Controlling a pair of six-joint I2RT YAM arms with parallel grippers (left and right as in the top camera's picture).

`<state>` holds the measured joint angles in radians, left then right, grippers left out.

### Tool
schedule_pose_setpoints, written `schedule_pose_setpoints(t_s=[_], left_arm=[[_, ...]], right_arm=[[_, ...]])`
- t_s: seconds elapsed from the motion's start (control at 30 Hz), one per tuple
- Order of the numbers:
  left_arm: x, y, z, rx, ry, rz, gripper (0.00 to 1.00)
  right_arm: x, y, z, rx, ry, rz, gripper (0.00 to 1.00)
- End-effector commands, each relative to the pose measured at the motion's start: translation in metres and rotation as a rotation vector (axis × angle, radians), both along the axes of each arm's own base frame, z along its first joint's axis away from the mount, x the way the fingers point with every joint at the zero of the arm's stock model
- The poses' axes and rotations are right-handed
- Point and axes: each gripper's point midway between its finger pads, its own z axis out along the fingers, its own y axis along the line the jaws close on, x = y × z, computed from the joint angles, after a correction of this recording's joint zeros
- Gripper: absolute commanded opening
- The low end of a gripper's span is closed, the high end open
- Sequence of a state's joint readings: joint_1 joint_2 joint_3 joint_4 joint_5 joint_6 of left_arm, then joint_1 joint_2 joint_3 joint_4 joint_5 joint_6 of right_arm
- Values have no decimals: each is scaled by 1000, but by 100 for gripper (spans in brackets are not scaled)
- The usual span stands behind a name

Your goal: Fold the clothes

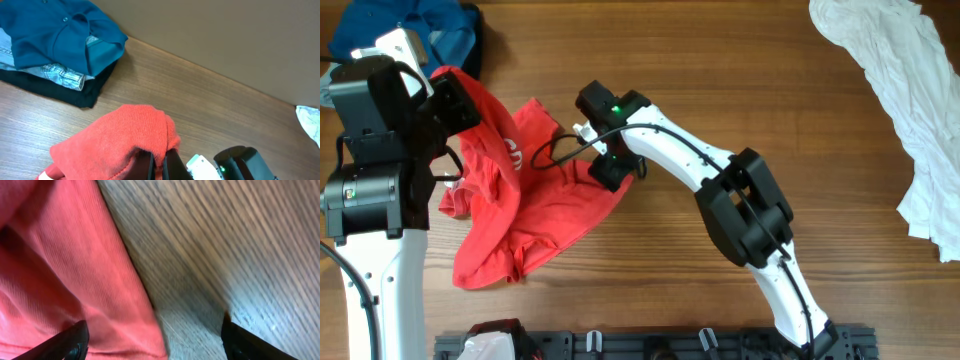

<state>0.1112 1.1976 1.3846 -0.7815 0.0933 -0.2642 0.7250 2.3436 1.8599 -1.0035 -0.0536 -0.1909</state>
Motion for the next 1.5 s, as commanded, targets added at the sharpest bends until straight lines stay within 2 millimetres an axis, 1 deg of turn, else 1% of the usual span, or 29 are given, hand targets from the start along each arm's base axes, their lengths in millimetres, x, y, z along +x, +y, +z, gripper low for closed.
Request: schedule_pose_setpoints(t_s=[0.0,0.03,0.07,0.1,0.13,0.23,0.27,0.4,0.5,0.57,0.6,0.7,0.77,0.83,0.87,0.97,1.0,1.03,1.07,1.13,1.17,1.2,1.23,1.27,1.3,1.37,1.4,1.47], left_arm=[[-3,4,7,31,-19,5,4],[-3,4,7,32,-19,6,4],[-3,4,7,32,-19,6,4],[-3,4,7,32,-19,6,4],[-3,4,7,31,-19,5,4],[-3,4,6,31,-18,6,4],[-3,4,6,31,-18,5,4],[-3,4,6,31,-15,6,4],[-3,4,6,31,-15,6,4],[-3,4,6,31,-15,6,4],[-3,4,6,31,-15,6,4],[-3,4,5,31,-14,6,4],[-3,4,5,31,-14,6,4],[-3,4,5,31,-14,6,4],[-3,4,5,30,-14,6,4],[-2,1,3,12,-9,-1,4],[-1,-2,2,1,-5,-17,4],[1,-5,-2,-13,6,-36,4],[2,-7,-6,-21,20,-44,4],[5,-7,-17,-27,59,-45,4],[6,-7,-22,-29,75,-45,4],[8,-7,-25,-30,85,-44,4],[9,-6,-28,-32,93,-44,4],[11,-6,-31,-33,102,-44,4],[12,-6,-32,-33,105,-44,4],[12,-6,-32,-31,105,-43,4],[12,-5,-32,-28,106,-38,4],[11,-4,-33,-28,107,-38,4]], right_arm=[[-34,-27,-55,-98,128,-39,70],[-32,-29,-58,-109,112,-57,65],[-27,-32,-60,-126,85,-84,56],[-24,-33,-62,-130,67,-90,40],[-21,-32,-62,-126,56,-91,33],[-12,-29,-62,-116,12,-106,7],[-10,-30,-62,-123,2,-119,4],[-9,-32,-62,-124,2,-148,4],[1,-40,-57,-123,4,-228,4],[15,-51,-42,-103,3,-296,4],[23,-55,-32,-83,9,-322,4],[49,-83,5,-31,18,-418,4],[71,-115,34,7,3,-506,4],[87,-142,55,40,-17,-577,4],[100,-161,69,69,-37,-625,4],[132,-203,97,158,-96,-724,4],[138,-208,101,196,-96,-731,4],[139,-209,104,249,-74,-726,4],[137,-208,105,282,-46,-716,4],[128,-203,103,283,-9,-684,4],[122,-196,102,272,5,-654,6],[116,-189,102,264,17,-623,13],[109,-180,101,254,31,-586,24],[100,-166,100,240,49,-548,43],[95,-158,100,236,59,-532,56],[80,-135,100,242,103,-501,71],[70,-125,100,246,140,-501,73],[54,-109,102,264,207,-504,74]])
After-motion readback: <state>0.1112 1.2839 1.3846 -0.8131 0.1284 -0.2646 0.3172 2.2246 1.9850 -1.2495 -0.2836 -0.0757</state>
